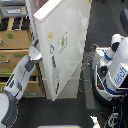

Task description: Opening the fridge

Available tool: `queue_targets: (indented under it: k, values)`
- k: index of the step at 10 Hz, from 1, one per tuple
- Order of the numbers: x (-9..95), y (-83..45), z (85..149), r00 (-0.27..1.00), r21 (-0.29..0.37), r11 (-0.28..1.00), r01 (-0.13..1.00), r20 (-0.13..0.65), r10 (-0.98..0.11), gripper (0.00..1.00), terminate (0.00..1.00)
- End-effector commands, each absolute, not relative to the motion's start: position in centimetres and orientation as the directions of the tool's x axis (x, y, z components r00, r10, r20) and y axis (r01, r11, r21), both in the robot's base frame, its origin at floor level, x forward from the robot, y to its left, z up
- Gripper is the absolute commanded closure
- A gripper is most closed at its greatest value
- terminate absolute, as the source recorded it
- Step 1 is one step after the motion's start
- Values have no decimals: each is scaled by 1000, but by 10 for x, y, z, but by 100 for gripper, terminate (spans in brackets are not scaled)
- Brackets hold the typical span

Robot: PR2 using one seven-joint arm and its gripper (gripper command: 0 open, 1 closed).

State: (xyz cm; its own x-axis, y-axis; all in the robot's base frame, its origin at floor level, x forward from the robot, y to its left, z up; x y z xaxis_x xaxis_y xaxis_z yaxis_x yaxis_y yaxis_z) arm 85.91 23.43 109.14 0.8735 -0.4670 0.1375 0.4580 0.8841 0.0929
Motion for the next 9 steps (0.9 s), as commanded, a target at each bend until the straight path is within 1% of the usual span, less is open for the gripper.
queue_targets:
  k: [1,2,3,5,6,7,8,9]
  values:
    - [171,-420,1335,210,198,248,948,193,-958,0,0]
    - [136,-435,1342,166,205,207,957,200,-966,0,0]
    - [53,-466,1348,54,239,103,965,202,-978,0,0]
    - [-24,-487,1338,-76,276,-26,961,171,-982,0,0]
    - [-80,-512,1333,-170,279,-119,953,169,-971,0,0]
    - [-93,-519,1329,-189,275,-140,951,161,-969,0,0]
    - [-113,-530,1318,-235,252,-194,948,143,-961,0,0]
    - [-98,-531,1310,-240,243,-204,948,129,-962,0,0]
